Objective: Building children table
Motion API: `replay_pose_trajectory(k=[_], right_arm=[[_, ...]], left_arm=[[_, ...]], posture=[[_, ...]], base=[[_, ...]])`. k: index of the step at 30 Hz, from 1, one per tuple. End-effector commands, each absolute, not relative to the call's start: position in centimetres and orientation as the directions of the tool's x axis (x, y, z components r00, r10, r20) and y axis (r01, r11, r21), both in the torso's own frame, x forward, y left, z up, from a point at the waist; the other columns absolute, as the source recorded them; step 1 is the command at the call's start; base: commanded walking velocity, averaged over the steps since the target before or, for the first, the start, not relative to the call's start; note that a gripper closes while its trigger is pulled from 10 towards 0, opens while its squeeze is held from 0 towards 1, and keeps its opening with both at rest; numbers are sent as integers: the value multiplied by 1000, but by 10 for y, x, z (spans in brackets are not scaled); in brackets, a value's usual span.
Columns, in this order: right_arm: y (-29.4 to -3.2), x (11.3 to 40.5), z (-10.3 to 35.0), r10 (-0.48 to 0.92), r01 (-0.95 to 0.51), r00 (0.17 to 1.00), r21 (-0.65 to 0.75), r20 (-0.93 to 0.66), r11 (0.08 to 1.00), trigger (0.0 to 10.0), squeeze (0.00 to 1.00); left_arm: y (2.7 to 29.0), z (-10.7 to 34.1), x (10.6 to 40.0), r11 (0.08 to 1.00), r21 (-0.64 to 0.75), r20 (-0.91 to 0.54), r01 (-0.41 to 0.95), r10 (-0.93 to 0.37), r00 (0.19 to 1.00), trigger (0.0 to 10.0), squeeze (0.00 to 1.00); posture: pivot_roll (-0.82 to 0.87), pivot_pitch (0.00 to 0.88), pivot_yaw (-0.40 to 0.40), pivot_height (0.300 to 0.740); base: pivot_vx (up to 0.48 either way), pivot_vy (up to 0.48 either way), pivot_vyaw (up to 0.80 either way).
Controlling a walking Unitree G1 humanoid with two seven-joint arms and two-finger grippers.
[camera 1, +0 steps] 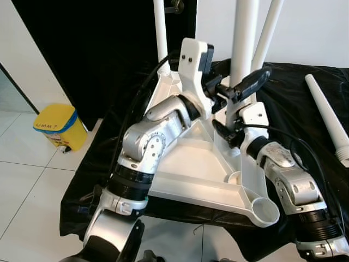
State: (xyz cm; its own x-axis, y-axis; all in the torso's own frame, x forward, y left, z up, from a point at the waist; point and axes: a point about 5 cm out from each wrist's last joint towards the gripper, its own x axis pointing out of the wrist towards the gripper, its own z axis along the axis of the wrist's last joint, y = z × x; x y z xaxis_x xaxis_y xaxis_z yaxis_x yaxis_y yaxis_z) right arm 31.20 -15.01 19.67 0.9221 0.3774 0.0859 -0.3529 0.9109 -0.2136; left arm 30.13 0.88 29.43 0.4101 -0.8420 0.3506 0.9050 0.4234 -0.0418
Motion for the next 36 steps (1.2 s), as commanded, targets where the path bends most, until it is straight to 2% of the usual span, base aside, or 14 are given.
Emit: replay_pose_trajectory(k=[1,11,18,19,20,23,24,36], right_arm=[[-152,314,198,351,-327,932,-208,88,922,10000,0],[-165,305,202,198,-175,962,-134,188,975,10000,0],[-166,298,197,146,-130,970,-95,194,987,10000,0],[-166,296,196,136,-120,972,-88,194,989,0,0],[-166,292,194,123,-109,973,-81,195,991,4275,0],[-165,291,193,120,-106,973,-80,195,991,4275,0],[-165,289,192,114,-100,974,-76,197,992,10000,0],[-166,278,197,61,-48,964,-55,259,997,10000,0]], left_arm=[[9,296,298,415,-2,360,910,-849,388,10000,0],[31,272,299,512,43,300,858,-826,477,10000,0],[35,252,297,524,70,232,849,-836,497,10000,0],[36,246,295,522,86,209,849,-842,497,10000,0],[36,235,292,511,114,168,852,-855,490,10000,0],[37,231,291,504,126,150,855,-861,485,10000,0],[37,226,289,492,139,127,859,-869,478,10000,0],[39,192,281,437,227,-18,870,-891,453,10000,0]], posture=[[-189,60,28,740],[-188,62,25,740],[-188,60,25,740],[-188,59,25,740],[-191,60,25,740],[-191,60,25,740],[-193,60,25,740],[-200,59,31,740]], base=[[0,0,0],[0,0,0],[0,0,0],[0,0,0],[0,0,0],[0,0,0],[0,0,0],[0,0,0]])
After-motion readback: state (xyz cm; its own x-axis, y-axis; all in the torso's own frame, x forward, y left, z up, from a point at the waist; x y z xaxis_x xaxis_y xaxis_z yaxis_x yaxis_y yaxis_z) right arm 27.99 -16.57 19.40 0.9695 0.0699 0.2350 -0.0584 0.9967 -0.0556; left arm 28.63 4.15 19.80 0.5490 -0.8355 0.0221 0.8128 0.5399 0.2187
